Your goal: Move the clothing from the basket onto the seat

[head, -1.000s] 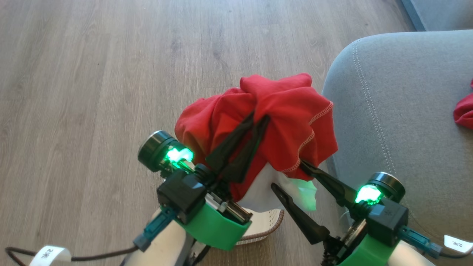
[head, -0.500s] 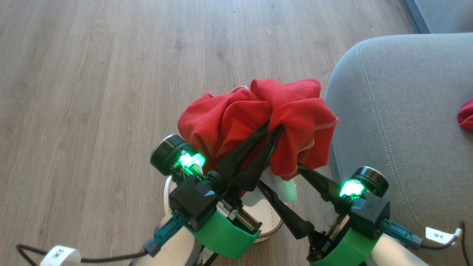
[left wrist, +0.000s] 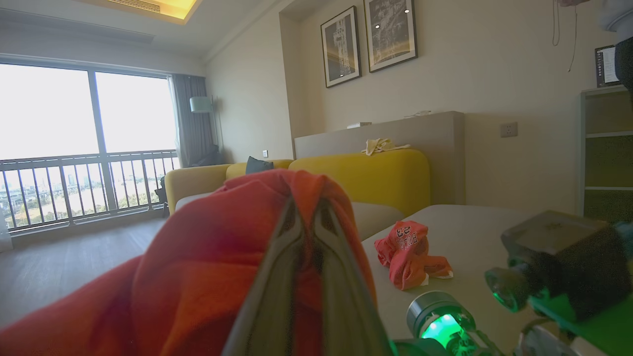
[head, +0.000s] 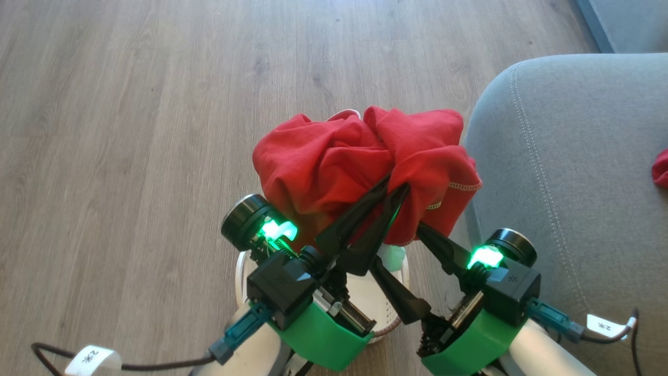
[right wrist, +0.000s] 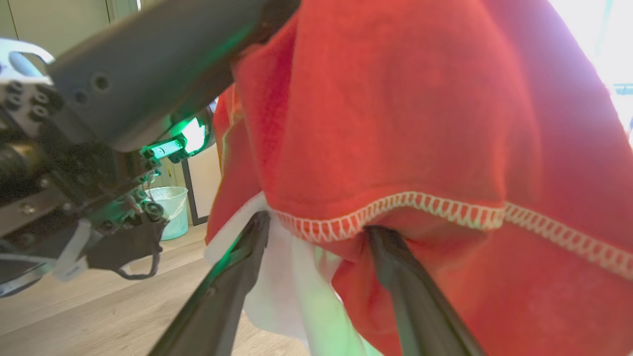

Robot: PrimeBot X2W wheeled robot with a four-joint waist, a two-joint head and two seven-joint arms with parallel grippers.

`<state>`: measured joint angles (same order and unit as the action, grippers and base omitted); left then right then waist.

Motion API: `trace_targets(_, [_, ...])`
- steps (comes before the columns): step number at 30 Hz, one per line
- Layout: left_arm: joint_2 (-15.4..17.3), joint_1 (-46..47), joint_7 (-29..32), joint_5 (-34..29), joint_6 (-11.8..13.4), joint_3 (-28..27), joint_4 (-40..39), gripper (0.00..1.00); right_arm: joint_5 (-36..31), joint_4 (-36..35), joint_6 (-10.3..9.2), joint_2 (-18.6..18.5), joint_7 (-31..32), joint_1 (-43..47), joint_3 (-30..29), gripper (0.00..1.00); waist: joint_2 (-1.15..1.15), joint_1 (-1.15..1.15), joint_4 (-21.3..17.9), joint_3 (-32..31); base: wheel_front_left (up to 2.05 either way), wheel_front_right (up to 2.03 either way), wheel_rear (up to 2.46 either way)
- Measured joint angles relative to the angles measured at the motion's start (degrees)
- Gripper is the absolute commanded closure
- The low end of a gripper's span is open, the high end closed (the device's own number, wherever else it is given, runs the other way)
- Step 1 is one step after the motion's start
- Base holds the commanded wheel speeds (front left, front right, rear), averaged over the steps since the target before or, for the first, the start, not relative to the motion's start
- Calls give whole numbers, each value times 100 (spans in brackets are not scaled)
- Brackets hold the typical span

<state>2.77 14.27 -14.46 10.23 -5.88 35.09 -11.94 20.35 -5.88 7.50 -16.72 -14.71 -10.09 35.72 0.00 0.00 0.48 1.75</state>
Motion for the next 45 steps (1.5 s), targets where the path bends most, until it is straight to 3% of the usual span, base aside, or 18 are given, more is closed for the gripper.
trace_targets(20, [1, -2, -25, 1, -24, 16, 140, 100, -22, 391, 0, 560, 0, 16, -638, 0, 0, 0, 68, -66, 0, 0, 0])
trace_targets(31, [10, -6, -25, 38, -53, 105, 132, 100, -81, 605, 0, 768, -1, 14, -682, 0, 0, 0, 137, -110, 0, 0, 0])
trace_targets(32, [11, -7, -25, 36, -56, 121, 131, 100, -78, 641, 0, 777, -1, 14, -690, 54, 0, 0, 146, -116, 0, 0, 0])
trace_targets(33, [11, -8, -25, 36, -56, 134, 131, 100, -65, 666, 0, 784, -1, 14, -698, 83, 0, 0, 156, -122, 0, 0, 0])
trace_targets(34, [12, -8, -25, 36, -56, 147, 129, 100, -63, 687, 0, 788, -1, 14, -704, 100, 0, 0, 166, -128, 0, 0, 0])
trace_targets(45, [14, -13, -25, 34, -100, 93, 103, 100, 51, 722, 0, 804, 0, 13, -822, 100, 0, 0, 227, -106, 0, 0, 0])
